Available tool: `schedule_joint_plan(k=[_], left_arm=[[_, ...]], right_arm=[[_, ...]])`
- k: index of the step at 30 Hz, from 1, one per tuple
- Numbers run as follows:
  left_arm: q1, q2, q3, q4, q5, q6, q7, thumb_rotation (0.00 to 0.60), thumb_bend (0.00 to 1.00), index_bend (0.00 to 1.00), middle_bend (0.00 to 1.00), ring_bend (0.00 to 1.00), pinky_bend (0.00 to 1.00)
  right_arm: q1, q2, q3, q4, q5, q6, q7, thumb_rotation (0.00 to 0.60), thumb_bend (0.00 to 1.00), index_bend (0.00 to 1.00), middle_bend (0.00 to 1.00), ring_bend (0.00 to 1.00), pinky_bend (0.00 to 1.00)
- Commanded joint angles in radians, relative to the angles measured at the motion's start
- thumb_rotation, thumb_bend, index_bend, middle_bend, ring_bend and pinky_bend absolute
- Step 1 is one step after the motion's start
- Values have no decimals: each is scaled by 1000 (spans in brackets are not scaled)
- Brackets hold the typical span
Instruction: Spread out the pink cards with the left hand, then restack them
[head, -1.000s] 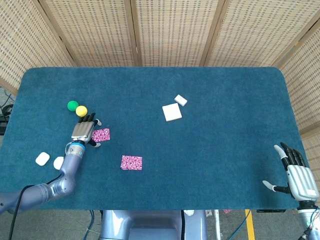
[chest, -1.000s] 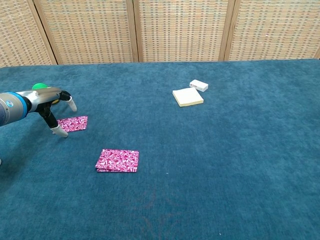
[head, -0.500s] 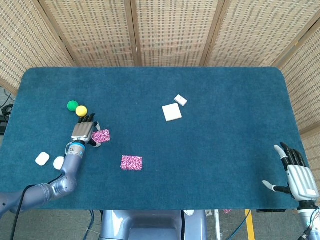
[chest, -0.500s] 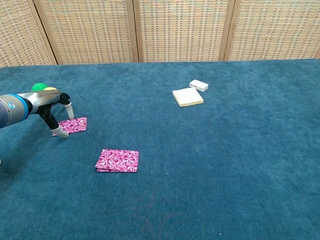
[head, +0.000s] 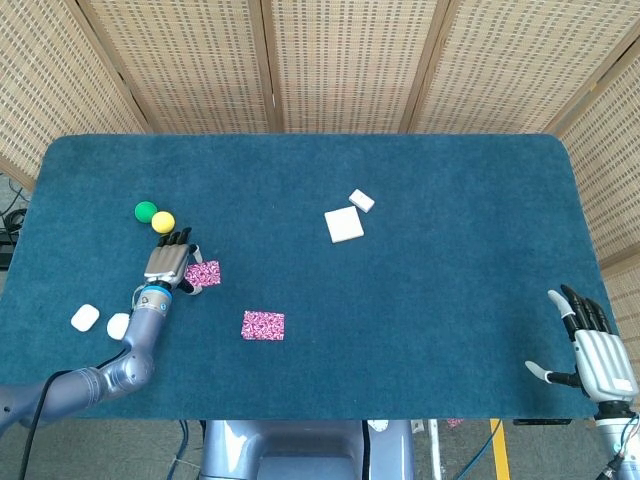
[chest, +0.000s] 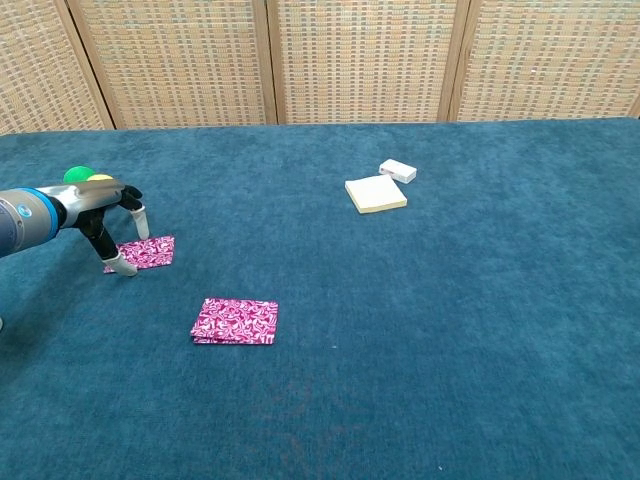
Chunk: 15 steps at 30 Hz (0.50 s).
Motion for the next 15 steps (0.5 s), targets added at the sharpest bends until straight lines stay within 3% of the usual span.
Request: schedule_joint_plan(k=[1, 15], left_arm=[[2, 3, -2, -5, 3, 1, -2, 600, 230, 495, 0, 0, 0], [7, 30, -17, -48, 25, 16, -12, 600, 229, 496, 0, 0, 0]], right_arm=[[0, 0, 0, 0, 0, 0, 0, 600, 2, 0, 0, 0, 0], [0, 0, 0, 1, 0, 0, 0, 600, 2, 0, 0, 0, 0]])
